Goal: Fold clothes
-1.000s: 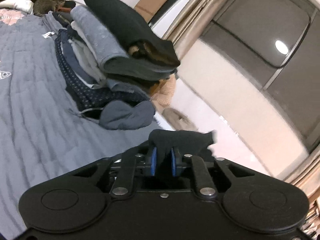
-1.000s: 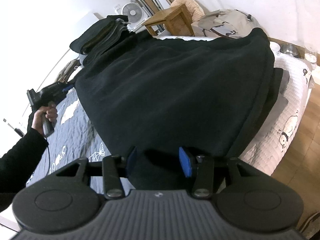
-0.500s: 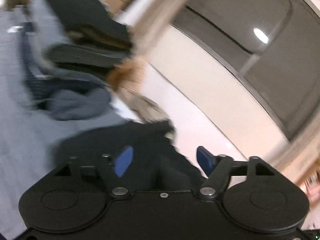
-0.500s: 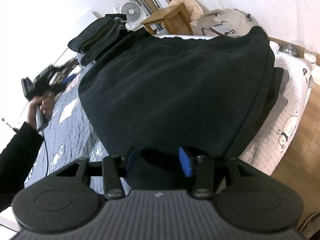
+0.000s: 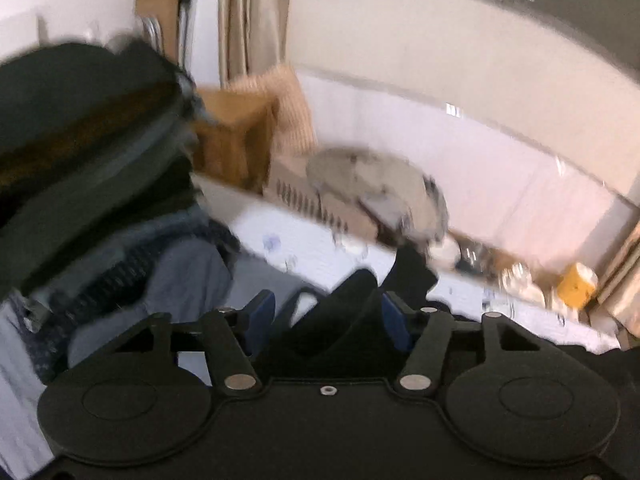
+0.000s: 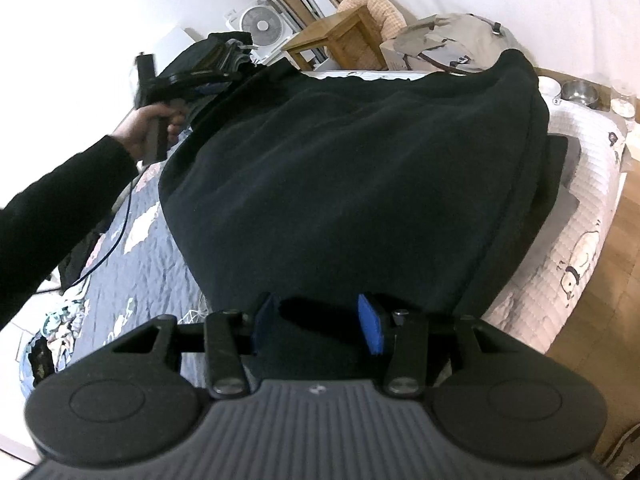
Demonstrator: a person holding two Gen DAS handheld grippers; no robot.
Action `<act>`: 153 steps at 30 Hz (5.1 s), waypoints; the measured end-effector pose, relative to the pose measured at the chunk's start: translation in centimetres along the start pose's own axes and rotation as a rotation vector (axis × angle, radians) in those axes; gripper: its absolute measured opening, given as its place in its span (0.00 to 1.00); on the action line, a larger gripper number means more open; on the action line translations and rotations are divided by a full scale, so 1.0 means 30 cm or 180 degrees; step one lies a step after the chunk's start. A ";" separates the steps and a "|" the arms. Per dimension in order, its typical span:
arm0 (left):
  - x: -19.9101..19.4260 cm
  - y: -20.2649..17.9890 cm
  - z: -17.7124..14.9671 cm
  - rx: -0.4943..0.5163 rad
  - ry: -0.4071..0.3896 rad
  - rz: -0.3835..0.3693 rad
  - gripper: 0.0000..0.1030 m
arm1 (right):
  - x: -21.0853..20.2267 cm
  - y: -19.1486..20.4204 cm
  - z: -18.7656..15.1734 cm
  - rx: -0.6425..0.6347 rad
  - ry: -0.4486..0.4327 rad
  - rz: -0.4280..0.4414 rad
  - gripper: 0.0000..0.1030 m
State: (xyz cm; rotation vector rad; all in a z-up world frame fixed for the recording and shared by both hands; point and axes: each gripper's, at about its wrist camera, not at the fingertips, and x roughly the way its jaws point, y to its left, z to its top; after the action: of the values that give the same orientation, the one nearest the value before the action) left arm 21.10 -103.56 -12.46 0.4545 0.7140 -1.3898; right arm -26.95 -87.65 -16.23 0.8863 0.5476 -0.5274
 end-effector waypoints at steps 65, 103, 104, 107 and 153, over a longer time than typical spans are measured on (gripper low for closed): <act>0.128 0.100 0.075 -0.0287 0.0049 0.0559 0.33 | 0.010 -0.031 0.016 0.0261 0.0022 0.0288 0.49; -0.446 -0.237 -0.655 -0.2215 -0.0604 -0.1885 0.93 | -0.038 0.087 -0.007 -0.0036 -0.0219 0.0190 0.49; -0.433 -0.278 -0.686 -0.2209 -0.0570 -0.1909 0.93 | -0.027 0.094 -0.008 -0.0056 -0.0226 0.0182 0.49; -0.426 -0.282 -0.733 -0.2174 -0.0740 -0.1727 0.86 | 0.006 0.085 -0.008 -0.0056 -0.0191 -0.0004 0.49; -0.762 -0.424 -0.777 -0.1482 -0.0835 -0.0645 0.92 | 0.091 -0.456 0.424 0.0314 -0.0161 -0.0887 0.31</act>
State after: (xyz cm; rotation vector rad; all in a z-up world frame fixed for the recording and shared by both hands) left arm 3.68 -73.18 -11.84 -0.1686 0.8512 -1.3831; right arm -30.73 -105.89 -19.21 0.8928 0.6067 -0.8336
